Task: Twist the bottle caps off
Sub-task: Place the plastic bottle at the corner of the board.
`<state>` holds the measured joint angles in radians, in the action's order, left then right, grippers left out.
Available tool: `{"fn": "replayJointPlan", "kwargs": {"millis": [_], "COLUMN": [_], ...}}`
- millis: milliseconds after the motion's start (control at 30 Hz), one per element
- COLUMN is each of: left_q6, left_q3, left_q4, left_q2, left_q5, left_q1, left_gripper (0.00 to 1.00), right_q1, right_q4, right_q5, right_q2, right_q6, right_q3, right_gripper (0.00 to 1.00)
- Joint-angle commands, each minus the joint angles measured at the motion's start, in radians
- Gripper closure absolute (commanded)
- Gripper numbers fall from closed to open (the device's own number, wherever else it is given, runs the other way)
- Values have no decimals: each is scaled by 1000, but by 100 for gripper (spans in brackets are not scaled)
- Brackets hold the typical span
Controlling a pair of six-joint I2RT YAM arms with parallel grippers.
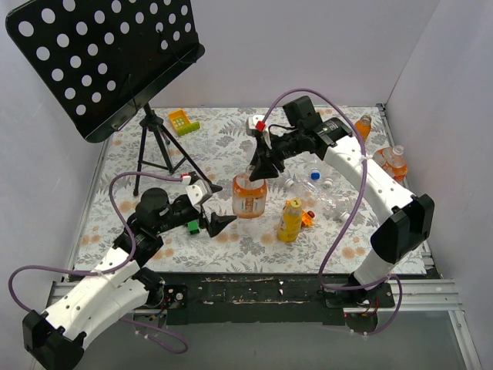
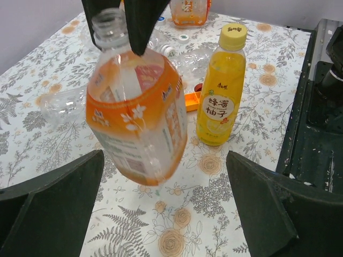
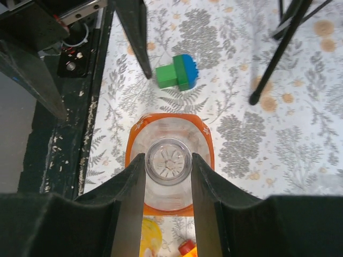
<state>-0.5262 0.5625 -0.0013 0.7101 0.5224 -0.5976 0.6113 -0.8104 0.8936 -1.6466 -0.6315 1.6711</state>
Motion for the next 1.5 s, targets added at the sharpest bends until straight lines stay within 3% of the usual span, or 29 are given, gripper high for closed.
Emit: {"fn": "replayJointPlan", "kwargs": {"millis": [0,733,1000,1267,1467], "left_q6": [28,9,12,15,17], "left_q3": [42,-15,-30,-41,-64], "left_q4": [-75,-117,-134,-146,-137], "left_q2": [-55,-152,-176,-202,-215], "left_q5": [-59,-111,-119,-128,-124], "left_q1": [4,4,4,4,4], "left_gripper": [2,2,2,2,2], "right_q1": [-42,-226,-307,-465,-564], "right_q4": [54,31,27,16,-1], "right_q5": [45,-27,-76,-104,-147], "right_q2": [1,-41,5,59,166], "right_q6": [13,9,3,-11,-37], "right_q3": [122,263,245,225,119], "right_gripper": [99,99,99,99,99]}}
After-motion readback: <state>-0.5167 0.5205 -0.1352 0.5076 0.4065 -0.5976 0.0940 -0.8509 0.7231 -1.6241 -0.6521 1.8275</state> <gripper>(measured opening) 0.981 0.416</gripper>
